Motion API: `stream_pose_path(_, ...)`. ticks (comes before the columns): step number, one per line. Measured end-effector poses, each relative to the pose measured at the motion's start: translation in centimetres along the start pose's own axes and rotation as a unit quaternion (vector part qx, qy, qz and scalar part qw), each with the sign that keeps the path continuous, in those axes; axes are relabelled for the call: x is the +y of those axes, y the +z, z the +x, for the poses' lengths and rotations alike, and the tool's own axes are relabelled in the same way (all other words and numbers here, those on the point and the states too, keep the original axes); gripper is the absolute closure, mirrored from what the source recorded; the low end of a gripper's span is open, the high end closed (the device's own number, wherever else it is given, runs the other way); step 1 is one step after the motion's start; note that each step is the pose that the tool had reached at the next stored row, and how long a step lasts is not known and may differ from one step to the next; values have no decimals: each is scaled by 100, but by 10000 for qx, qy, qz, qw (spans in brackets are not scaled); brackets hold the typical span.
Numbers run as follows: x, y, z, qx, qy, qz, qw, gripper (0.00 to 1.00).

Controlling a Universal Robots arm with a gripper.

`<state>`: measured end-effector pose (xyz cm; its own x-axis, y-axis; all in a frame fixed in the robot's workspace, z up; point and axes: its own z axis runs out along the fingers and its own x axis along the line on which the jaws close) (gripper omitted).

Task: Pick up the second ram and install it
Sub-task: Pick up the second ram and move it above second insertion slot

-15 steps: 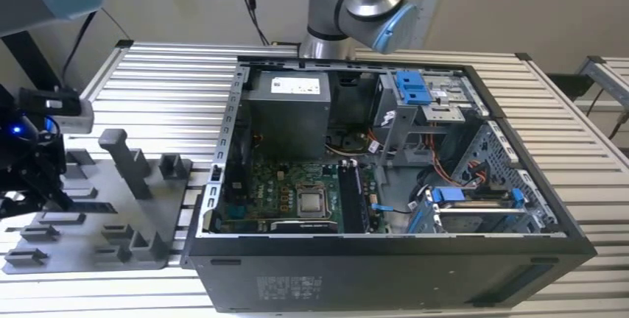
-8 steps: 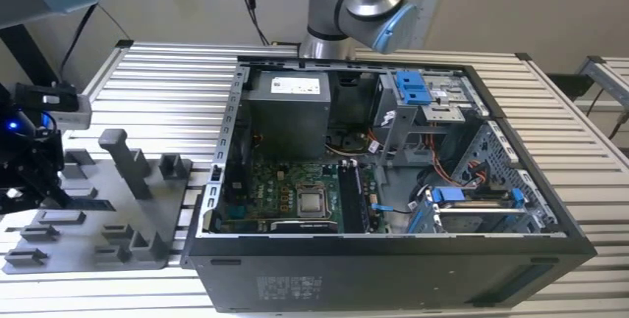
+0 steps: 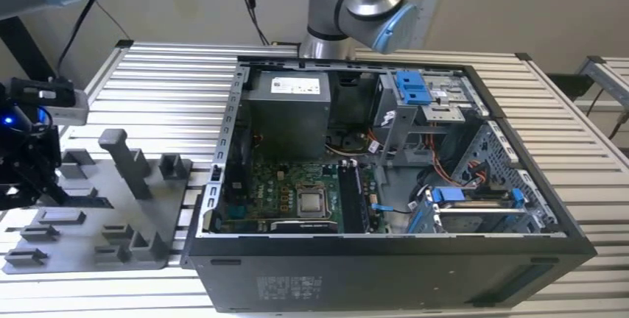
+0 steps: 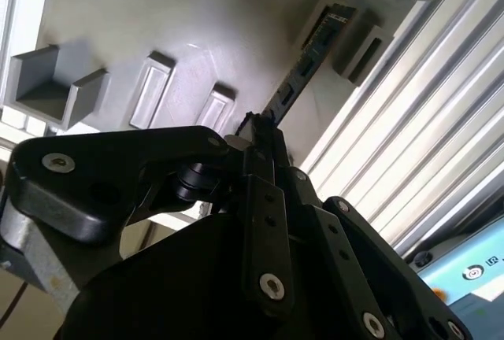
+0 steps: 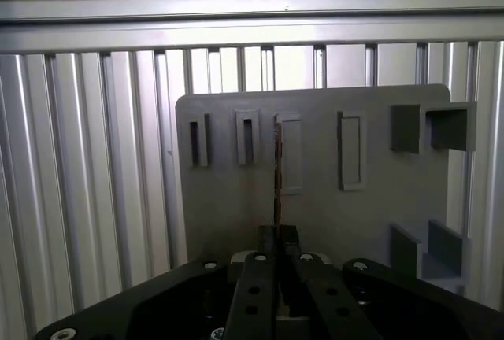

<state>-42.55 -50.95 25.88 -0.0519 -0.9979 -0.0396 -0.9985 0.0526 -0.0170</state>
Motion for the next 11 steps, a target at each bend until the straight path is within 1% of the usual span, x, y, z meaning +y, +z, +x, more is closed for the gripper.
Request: stream_pose_path(11,1,-94,-3,-3,10,1,10000,86)
